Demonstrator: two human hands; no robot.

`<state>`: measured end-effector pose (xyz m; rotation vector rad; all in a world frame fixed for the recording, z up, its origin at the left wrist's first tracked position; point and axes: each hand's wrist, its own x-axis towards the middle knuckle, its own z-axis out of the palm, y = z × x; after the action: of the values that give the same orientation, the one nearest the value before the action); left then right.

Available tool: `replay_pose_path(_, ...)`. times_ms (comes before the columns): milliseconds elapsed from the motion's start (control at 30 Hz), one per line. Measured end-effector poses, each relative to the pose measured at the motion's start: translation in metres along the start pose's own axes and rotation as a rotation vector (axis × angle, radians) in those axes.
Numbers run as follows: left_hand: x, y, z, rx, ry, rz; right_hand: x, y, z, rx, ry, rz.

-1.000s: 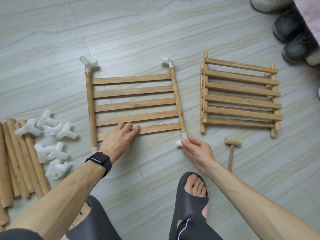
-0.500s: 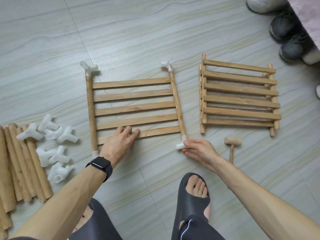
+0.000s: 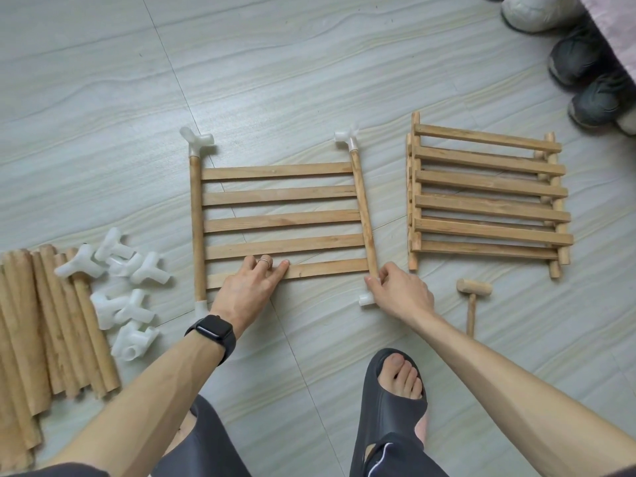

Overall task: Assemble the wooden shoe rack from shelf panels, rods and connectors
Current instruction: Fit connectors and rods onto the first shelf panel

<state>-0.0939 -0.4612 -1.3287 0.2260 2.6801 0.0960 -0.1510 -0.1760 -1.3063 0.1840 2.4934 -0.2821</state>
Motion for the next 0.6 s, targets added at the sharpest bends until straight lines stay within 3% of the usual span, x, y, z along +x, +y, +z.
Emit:
replay_pose_path(133, 0.0, 0.002, -0.003, 0.006, -0.015, -0.005, 0.015, 0.001, -0.004, -0.07, -0.07, -0.151)
replay_pose_path(300, -0.001, 0.003, -0.004, 0.01, -0.031, 0.002, 0.019, 0.013, -0.021, 0.203, -0.221, -0.161)
replay_pose_path(467, 0.0, 0.003, -0.003, 0.027, -0.033, 0.013, 0.01, -0.012, -0.003, -0.177, -0.082, -0.077)
replay_pose_path(600, -0.001, 0.002, -0.001, 0.036, -0.014, 0.019, 0.002, -0.012, 0.001, -0.112, -0.067, -0.054)
